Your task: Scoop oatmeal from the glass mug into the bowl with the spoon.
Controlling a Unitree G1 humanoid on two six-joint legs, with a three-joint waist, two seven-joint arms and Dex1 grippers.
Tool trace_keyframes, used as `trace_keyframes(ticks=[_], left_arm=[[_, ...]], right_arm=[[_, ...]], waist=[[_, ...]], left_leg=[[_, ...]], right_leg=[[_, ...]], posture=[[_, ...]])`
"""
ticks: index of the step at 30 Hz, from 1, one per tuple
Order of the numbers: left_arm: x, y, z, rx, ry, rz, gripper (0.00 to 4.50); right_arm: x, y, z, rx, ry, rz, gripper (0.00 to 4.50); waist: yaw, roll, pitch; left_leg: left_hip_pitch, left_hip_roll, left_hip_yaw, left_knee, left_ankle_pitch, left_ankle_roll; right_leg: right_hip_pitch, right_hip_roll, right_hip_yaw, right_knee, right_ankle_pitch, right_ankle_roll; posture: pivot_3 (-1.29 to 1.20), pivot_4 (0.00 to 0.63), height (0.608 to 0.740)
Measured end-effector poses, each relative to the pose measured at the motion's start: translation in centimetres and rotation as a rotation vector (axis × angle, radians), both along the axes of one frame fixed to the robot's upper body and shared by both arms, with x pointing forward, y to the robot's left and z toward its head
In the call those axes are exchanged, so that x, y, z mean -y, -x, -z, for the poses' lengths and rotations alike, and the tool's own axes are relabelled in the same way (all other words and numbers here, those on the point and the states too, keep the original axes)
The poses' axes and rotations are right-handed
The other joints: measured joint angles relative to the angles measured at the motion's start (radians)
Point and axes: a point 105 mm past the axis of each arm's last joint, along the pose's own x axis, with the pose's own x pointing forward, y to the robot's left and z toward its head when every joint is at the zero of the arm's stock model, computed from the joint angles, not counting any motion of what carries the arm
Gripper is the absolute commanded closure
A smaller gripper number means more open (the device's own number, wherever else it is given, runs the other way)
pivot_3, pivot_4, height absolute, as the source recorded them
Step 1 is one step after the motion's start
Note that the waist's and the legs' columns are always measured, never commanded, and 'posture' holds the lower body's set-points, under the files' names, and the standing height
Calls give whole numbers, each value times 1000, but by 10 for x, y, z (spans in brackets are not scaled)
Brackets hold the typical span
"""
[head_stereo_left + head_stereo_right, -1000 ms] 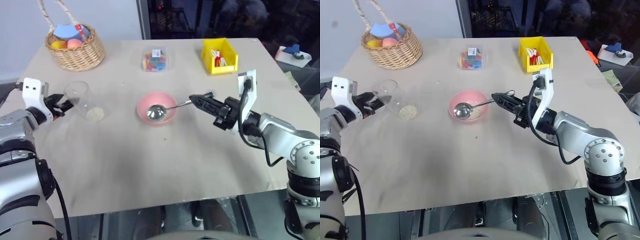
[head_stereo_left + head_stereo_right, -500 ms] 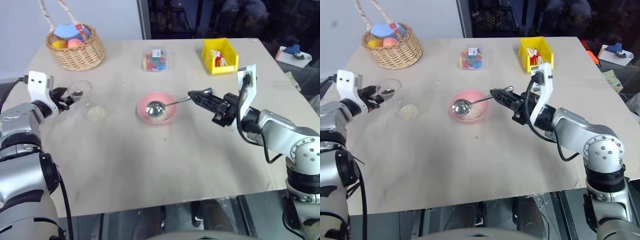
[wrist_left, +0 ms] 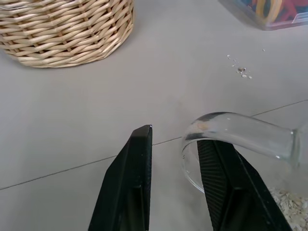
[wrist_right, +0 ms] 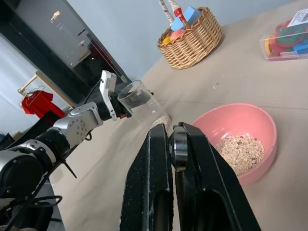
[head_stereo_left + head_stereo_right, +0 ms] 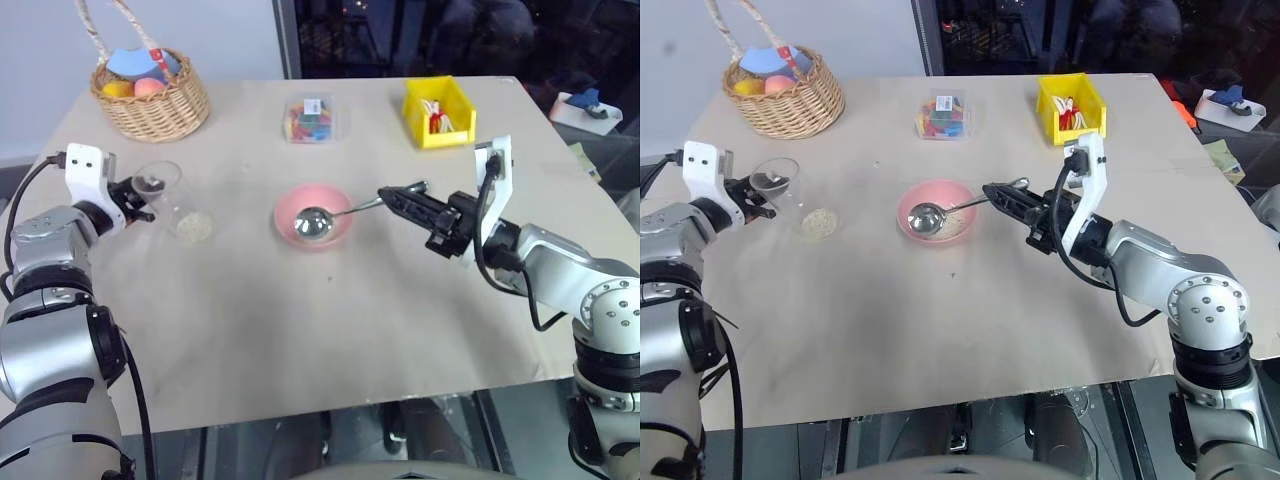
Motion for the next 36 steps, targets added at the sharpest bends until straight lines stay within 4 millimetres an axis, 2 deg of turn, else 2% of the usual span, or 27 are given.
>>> trace_keyframes(ticks=[1,2,4,5,6,9,13,16,21,25,26,29,36], left_arm=[[-1,0,0,3,12,-3,3036],[-3,2,0,11,46,-10,2510],[-11,9,5,7,96,-30,1823],[-16,14,8,8,140,-43,1298],[-18,17,10,5,155,-51,1096],[-29,31,26,-33,178,-71,1096],[-32,41,40,-65,161,-73,1096],[-25,40,44,-66,141,-31,1096],[1,45,61,-121,109,125,1096],[17,47,58,-149,80,241,1096],[20,48,55,-160,76,269,680],[23,48,51,-170,72,308,50],[36,39,44,-183,48,353,50]], right_arm=[[0,0,0,0,0,0,4500],[0,0,0,2,0,0,4500],[0,1,0,5,1,0,4500],[0,1,0,6,1,0,4500],[0,1,0,6,1,1,4500],[-1,1,-1,7,-1,1,4500],[-2,2,-1,7,-4,-5,4500],[-3,2,-2,10,-5,-11,4500],[-3,1,-2,14,-9,-28,4500],[-2,0,-1,22,-5,-30,4500],[-2,0,-1,25,-5,-32,4500],[-2,0,2,19,-3,-27,4500],[-3,1,2,16,-9,-29,4500]], waist=[[0,0,0],[0,0,0],[-5,0,0],[-6,0,0],[-6,0,0],[-3,0,0],[2,-1,0],[5,-1,0],[0,-1,-1],[2,-1,-1],[2,-1,-1],[1,-1,-1],[1,-1,-1]], left_leg=[[0,0,0,0,0,0],[0,0,0,0,0,0],[0,0,0,0,0,0],[0,1,0,0,0,0],[0,1,0,0,0,0],[0,1,1,0,0,0],[0,2,-1,2,0,0],[-1,3,-1,5,0,0],[-1,4,0,7,0,1],[-1,4,-1,7,0,1],[-1,4,-1,7,0,1],[-1,4,0,7,-1,1],[-1,3,0,7,-1,1]], right_leg=[[0,0,0,0,0,0],[0,0,0,0,0,0],[0,0,1,0,0,0],[0,0,1,0,0,0],[0,0,0,0,0,0],[0,0,1,0,0,0],[0,0,0,1,0,0],[1,0,0,2,0,0],[1,0,0,2,0,0],[1,0,0,3,0,0],[1,0,0,3,0,0],[1,0,0,3,0,0],[1,0,0,3,0,0]], posture=[[0,150,740],[0,150,740],[0,150,740],[0,150,740],[0,150,740],[0,150,740],[0,150,740],[0,150,740],[0,150,740],[0,150,740],[0,150,740],[0,150,740],[0,150,740]])
